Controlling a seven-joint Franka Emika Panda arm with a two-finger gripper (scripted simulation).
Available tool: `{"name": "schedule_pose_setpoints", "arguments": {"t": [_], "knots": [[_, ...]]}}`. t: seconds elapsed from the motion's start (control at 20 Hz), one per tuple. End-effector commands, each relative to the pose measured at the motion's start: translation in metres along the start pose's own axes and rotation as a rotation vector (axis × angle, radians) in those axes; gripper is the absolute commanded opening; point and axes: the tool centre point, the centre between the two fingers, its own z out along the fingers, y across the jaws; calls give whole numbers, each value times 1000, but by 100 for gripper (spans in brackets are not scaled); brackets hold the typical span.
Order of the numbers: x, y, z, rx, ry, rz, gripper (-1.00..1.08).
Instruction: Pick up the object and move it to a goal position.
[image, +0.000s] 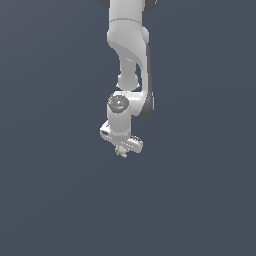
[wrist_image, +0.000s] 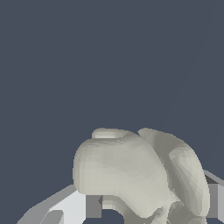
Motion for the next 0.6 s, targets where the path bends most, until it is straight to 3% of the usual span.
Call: {"name": "schedule_pose_setpoints", "arguments": {"t": [0.0,0.55], "knots": [[0,0,0,0,0,0,-100],[1,-4,-7,0,0,0,-100]]}}
